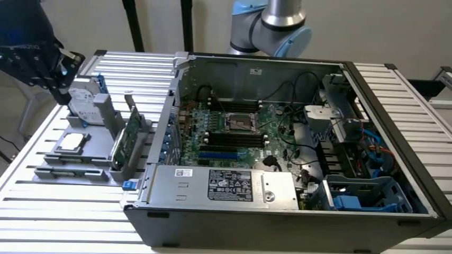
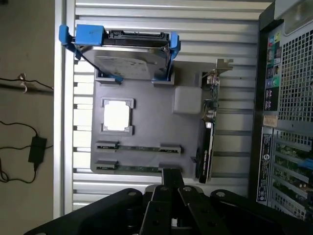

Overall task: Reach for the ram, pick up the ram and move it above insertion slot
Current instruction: 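Reach for the ram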

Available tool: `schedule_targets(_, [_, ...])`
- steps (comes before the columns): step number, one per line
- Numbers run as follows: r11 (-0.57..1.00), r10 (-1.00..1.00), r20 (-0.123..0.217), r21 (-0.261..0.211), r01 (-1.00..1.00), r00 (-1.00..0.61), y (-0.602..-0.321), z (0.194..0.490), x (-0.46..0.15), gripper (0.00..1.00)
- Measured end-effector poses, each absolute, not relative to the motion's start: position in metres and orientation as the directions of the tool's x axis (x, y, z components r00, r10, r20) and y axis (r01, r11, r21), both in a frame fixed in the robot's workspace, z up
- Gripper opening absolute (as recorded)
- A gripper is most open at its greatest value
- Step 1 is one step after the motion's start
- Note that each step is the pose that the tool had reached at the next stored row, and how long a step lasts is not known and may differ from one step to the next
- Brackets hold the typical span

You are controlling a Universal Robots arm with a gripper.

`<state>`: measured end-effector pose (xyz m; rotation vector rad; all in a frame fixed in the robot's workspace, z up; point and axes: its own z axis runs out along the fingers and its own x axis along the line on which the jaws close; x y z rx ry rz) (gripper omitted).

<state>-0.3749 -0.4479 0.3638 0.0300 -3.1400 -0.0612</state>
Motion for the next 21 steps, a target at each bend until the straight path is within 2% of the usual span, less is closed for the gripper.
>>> schedule_targets(8, [0.999,-0.019,0.001,0.039,-0.019,-1.0,-0.465,0.361,-0.399,0.11])
schedule_targets(15, [0.999,-0.024,0.0,0.039,-0.024,-1.0,-0.466,0.361,-0.399,0.11])
schedule_targets(21, [0.991,-0.127,0.001,0.039,-0.127,-0.992,-0.466,0.361,-0.399,0.11])
